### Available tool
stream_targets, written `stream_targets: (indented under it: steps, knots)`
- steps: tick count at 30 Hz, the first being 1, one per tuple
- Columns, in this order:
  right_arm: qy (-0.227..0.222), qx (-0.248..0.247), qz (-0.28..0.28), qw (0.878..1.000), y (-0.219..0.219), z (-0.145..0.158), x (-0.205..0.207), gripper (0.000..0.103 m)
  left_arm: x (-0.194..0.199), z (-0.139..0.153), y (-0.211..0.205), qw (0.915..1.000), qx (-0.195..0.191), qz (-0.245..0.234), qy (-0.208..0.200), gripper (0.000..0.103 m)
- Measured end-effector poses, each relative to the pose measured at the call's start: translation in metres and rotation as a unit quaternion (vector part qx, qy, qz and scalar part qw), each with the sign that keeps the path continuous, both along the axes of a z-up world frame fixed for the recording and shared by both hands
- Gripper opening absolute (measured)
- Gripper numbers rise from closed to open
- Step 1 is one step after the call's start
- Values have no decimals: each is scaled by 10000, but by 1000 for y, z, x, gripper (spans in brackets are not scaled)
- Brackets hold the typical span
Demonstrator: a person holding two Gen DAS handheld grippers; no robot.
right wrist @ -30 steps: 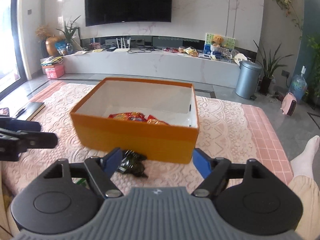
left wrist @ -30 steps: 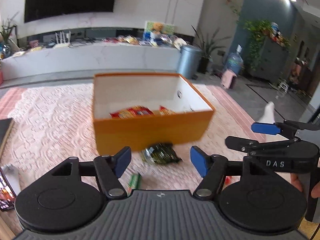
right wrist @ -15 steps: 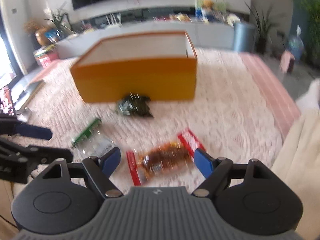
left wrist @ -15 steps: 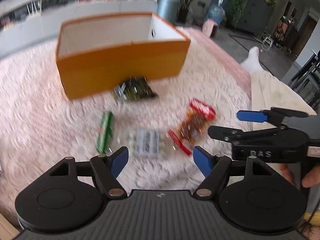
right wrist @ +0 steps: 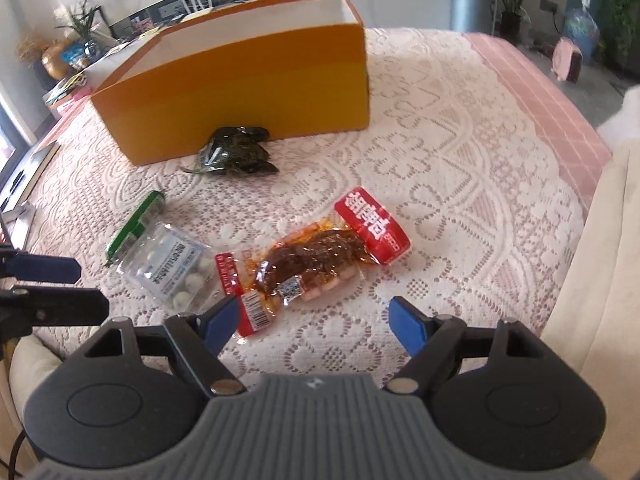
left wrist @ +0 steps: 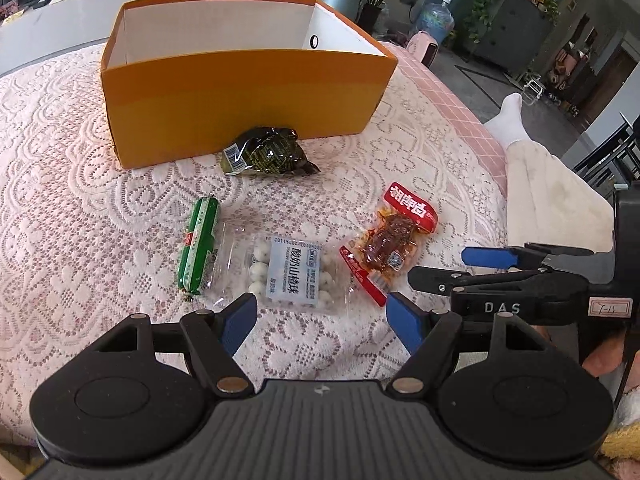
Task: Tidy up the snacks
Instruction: 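Grasp the clear yogurt-ball candy packet with the left tool while the right tool grasps the spicy meat packet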
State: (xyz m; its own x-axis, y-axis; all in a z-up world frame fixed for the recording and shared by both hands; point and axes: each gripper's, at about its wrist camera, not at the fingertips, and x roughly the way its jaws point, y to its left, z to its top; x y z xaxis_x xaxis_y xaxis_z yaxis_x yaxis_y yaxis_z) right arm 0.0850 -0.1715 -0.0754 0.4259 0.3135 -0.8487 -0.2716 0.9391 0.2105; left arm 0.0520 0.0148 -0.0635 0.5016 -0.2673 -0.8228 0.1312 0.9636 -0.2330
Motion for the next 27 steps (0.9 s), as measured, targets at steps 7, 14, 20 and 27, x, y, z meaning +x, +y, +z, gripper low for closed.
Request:
stream_targets:
  steps: [7, 14, 20, 27]
  knots:
    - [219, 302, -358, 9987, -5, -10, 12, 79, 14, -16, 15, 9992, 77, 290, 269, 83]
    - [228, 196, -65, 9995, 10, -19, 18, 65, 25, -47, 22, 9940, -393, 443, 917, 77]
    - [205, 159, 19, 9997, 16, -25, 29, 55, 37, -51, 26, 9930, -698, 500, 811, 74]
    - [181, 282, -10, 9994, 17, -24, 49, 49, 61, -51, 24, 9927, -814, 605, 653, 71]
